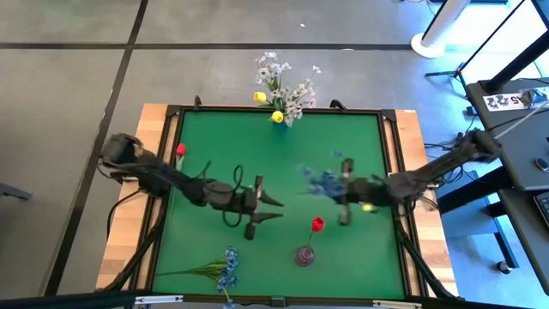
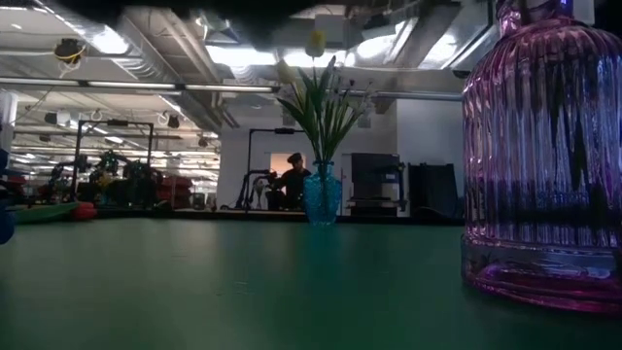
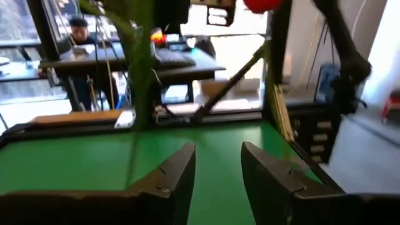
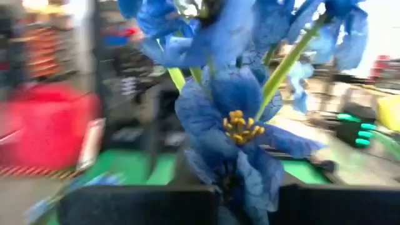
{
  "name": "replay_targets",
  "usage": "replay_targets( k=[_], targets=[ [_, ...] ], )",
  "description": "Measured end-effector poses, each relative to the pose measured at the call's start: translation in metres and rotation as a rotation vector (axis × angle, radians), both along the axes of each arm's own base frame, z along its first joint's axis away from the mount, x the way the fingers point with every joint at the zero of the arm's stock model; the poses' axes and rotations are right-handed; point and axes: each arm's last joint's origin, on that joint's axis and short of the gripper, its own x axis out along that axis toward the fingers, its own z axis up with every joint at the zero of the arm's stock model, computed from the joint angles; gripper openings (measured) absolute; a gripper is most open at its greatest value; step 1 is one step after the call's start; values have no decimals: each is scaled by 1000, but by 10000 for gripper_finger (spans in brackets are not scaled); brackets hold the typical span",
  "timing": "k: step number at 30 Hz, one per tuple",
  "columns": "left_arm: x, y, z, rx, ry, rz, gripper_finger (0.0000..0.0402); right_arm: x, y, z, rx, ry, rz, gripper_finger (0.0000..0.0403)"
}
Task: Sort flowers into vase by color
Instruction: Put the top blue flowers into the purple flower vase
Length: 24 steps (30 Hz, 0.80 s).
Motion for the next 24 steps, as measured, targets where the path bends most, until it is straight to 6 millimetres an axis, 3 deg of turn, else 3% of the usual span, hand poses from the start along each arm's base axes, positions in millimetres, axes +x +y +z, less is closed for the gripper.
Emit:
replay_targets(
  k=[6, 10, 18, 24],
  targets=[
    [-36, -32, 23, 49, 52, 25, 127, -72, 8, 15, 86, 88, 239, 6],
    [-45, -45, 25, 99, 44, 66, 127, -89, 21, 19, 131, 36, 364, 10],
    [-52, -39, 11, 104, 190, 224, 127, -70, 63, 20, 69, -99, 414, 7],
    [-84, -9, -1, -126, 521, 406, 128, -44, 82, 15, 63, -73, 327, 4]
  ],
)
